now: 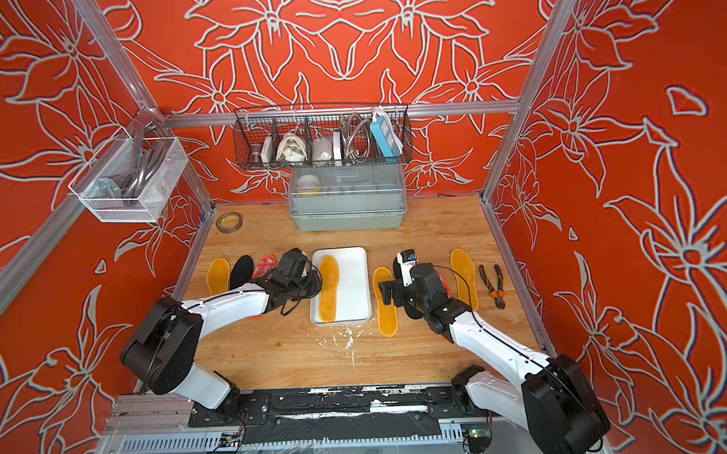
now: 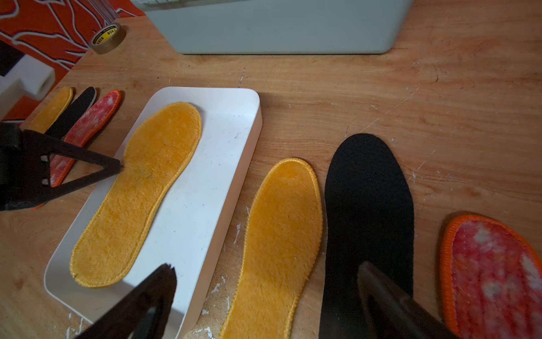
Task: Put the insoles into the storage box
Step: Place the insole in the storage box.
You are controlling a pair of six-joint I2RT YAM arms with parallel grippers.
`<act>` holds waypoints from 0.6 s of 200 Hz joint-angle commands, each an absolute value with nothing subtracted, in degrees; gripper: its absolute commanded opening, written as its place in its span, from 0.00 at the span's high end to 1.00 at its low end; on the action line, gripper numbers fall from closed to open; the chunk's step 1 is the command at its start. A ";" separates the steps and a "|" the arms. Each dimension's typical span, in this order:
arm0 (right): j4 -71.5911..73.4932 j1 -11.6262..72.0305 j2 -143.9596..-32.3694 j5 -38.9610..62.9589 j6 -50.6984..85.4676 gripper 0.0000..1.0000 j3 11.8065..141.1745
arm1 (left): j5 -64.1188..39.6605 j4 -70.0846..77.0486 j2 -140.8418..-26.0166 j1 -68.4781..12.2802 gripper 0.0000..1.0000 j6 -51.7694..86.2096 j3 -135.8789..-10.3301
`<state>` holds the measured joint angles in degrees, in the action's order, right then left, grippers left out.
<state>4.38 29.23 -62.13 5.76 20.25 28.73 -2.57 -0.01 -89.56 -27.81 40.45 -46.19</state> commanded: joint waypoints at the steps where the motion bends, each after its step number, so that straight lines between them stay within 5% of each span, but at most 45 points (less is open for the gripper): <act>1: 4.93 29.09 -62.36 4.75 20.21 0.00 27.85 | -1.82 -0.53 -90.27 -28.15 0.87 39.91 -47.55; 81: 2.41 29.03 -63.34 2.95 21.83 0.01 29.34 | 3.16 -6.37 -82.73 -30.55 0.61 33.63 -49.73; 120: -12.31 29.07 -62.11 5.32 27.66 0.07 35.48 | -1.37 -5.58 -71.49 -31.79 0.42 20.27 -43.58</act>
